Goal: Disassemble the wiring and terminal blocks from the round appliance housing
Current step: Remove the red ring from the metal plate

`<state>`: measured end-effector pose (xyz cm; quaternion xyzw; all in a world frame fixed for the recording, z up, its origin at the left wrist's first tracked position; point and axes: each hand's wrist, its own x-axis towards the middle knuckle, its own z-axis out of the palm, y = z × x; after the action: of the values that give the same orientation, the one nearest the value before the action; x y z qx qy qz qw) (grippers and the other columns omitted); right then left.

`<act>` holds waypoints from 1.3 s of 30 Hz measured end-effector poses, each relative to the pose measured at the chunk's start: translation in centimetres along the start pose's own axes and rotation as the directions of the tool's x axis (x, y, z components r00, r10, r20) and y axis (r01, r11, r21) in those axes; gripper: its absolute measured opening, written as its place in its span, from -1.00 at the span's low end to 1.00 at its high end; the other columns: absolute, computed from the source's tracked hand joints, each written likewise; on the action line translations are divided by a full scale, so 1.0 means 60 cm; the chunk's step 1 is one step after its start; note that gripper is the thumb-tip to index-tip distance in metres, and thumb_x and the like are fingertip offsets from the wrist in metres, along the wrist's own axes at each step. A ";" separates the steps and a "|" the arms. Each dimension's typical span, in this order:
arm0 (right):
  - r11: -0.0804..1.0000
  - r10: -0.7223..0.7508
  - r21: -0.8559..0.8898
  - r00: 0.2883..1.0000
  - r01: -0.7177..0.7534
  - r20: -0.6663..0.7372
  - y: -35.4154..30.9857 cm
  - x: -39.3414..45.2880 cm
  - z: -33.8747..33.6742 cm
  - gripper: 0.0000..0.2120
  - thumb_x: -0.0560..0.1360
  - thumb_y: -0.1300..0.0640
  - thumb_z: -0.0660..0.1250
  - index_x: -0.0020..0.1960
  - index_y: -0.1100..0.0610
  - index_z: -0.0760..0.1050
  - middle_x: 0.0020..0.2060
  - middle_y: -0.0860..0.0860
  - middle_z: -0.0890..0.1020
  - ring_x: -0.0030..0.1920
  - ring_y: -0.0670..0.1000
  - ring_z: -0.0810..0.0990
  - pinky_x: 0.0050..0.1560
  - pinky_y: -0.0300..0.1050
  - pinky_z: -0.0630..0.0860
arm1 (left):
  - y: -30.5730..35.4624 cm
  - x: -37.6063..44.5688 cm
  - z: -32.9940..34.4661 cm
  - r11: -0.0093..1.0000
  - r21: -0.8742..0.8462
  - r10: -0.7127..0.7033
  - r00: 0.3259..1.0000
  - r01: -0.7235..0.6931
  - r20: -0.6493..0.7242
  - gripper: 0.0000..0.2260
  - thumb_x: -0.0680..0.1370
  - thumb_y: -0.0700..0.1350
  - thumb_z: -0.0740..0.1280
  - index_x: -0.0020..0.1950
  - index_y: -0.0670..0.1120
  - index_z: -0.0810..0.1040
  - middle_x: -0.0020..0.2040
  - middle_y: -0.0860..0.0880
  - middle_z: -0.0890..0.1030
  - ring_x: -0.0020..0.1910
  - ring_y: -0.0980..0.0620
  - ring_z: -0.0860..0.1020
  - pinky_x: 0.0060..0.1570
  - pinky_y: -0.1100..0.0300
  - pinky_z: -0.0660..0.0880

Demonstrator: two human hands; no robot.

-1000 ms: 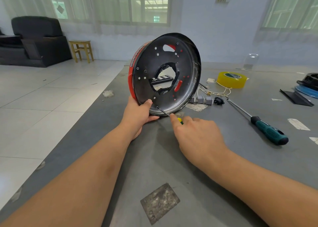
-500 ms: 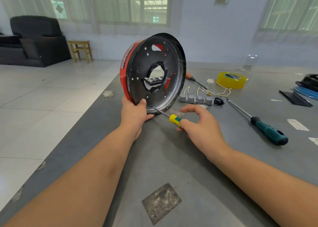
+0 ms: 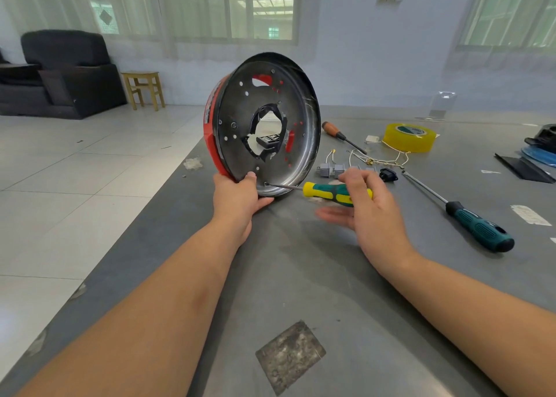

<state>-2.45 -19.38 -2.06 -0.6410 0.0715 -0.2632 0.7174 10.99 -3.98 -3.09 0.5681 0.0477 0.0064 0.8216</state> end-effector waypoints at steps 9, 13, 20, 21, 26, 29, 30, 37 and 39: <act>0.739 -0.188 -0.640 0.977 0.210 0.102 0.006 0.009 -0.045 -0.88 0.59 -0.24 0.27 -0.01 -0.24 0.37 -0.26 -0.04 0.57 -0.37 -0.12 0.50 -0.46 -0.27 0.39 | -0.002 0.004 -0.002 0.998 0.060 -0.029 0.999 0.030 -0.019 -0.83 0.68 -0.22 0.31 0.17 -0.04 0.35 0.29 -0.05 0.48 0.20 -0.13 0.59 -0.10 -0.06 0.72; 0.460 -0.317 -0.753 0.879 0.471 0.356 0.005 0.014 -0.058 -0.73 0.60 0.03 0.34 0.21 -0.18 0.32 0.03 -0.13 0.44 -0.09 -0.13 0.45 -0.10 -0.41 0.38 | 0.002 0.007 -0.005 0.999 0.019 -0.051 0.998 0.051 -0.022 -0.84 0.69 -0.23 0.30 0.12 0.00 0.37 0.29 -0.04 0.49 0.21 -0.15 0.59 -0.13 -0.07 0.73; 0.179 -0.415 -0.863 0.832 0.472 0.369 -0.004 0.008 -0.051 -0.57 0.64 -0.31 -0.03 0.40 -0.13 0.22 -0.33 -0.25 0.39 -0.37 -0.16 0.37 -0.40 -0.23 0.21 | 0.002 0.005 -0.010 0.999 0.028 -0.047 0.999 0.047 -0.014 -0.81 0.69 -0.24 0.30 0.24 -0.05 0.37 0.34 -0.07 0.48 0.22 -0.16 0.59 -0.17 -0.04 0.72; 0.150 -0.422 -0.877 0.832 0.456 0.361 -0.004 0.006 -0.049 -0.58 0.64 -0.31 -0.10 0.38 -0.15 0.21 -0.39 -0.25 0.36 -0.41 -0.14 0.37 -0.43 -0.20 0.17 | 0.002 0.004 -0.010 0.998 0.028 -0.049 0.999 0.049 -0.014 -0.81 0.69 -0.24 0.30 0.23 -0.05 0.37 0.35 -0.08 0.48 0.23 -0.17 0.58 -0.17 -0.04 0.72; 0.426 -0.413 -0.743 0.841 0.517 0.348 0.002 0.001 -0.044 -0.66 0.62 -0.12 0.26 0.34 -0.19 0.25 -0.15 -0.26 0.47 -0.21 -0.19 0.50 -0.28 -0.31 0.40 | 0.004 0.003 -0.011 0.998 0.011 -0.058 0.998 0.058 -0.020 -0.82 0.69 -0.25 0.29 0.20 -0.03 0.37 0.34 -0.09 0.50 0.21 -0.18 0.61 -0.18 -0.05 0.72; 0.602 -0.390 -0.646 0.878 0.470 0.276 0.005 0.005 -0.047 -0.66 0.56 0.00 0.42 0.25 -0.16 0.37 0.05 -0.31 0.49 0.00 -0.33 0.48 -0.10 -0.53 0.37 | 0.005 0.001 -0.010 0.998 -0.006 -0.058 0.998 0.058 -0.011 -0.84 0.69 -0.25 0.29 0.14 -0.01 0.38 0.33 -0.09 0.51 0.17 -0.16 0.62 -0.20 -0.04 0.72; 0.647 -0.348 -0.630 0.902 0.429 0.257 0.007 0.008 -0.049 -0.69 0.56 0.01 0.42 0.23 -0.15 0.39 0.07 -0.28 0.52 0.03 -0.31 0.49 -0.09 -0.52 0.38 | 0.004 0.000 -0.010 0.999 0.000 -0.053 0.999 0.053 -0.007 -0.83 0.69 -0.25 0.29 0.09 0.01 0.38 0.32 -0.09 0.51 0.14 -0.13 0.63 -0.20 -0.04 0.72; 0.620 -0.294 -0.695 0.929 0.365 0.226 0.007 0.012 -0.054 -0.74 0.62 -0.35 0.03 0.12 -0.22 0.33 -0.35 -0.05 0.59 -0.33 -0.07 0.57 -0.31 -0.02 0.51 | 0.003 -0.001 -0.008 0.999 0.028 -0.028 1.000 0.028 0.004 -0.78 0.69 -0.24 0.29 0.01 0.07 0.37 0.32 -0.07 0.50 0.13 -0.11 0.62 -0.14 -0.06 0.72; 0.585 -0.316 -0.712 0.918 0.387 0.239 0.009 0.011 -0.053 -0.87 0.64 -0.22 0.12 0.10 -0.21 0.31 -0.35 -0.09 0.54 -0.31 -0.12 0.54 -0.38 -0.13 0.39 | 0.003 0.000 -0.008 0.999 0.038 -0.023 1.000 0.022 0.002 -0.78 0.69 -0.24 0.30 0.02 0.06 0.37 0.31 -0.07 0.51 0.09 -0.08 0.62 -0.16 -0.04 0.72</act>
<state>-3.12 -22.48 -2.97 -0.8898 0.0136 -0.3188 0.3262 10.93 -3.47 -3.08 0.5832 0.0533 -0.0044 0.8106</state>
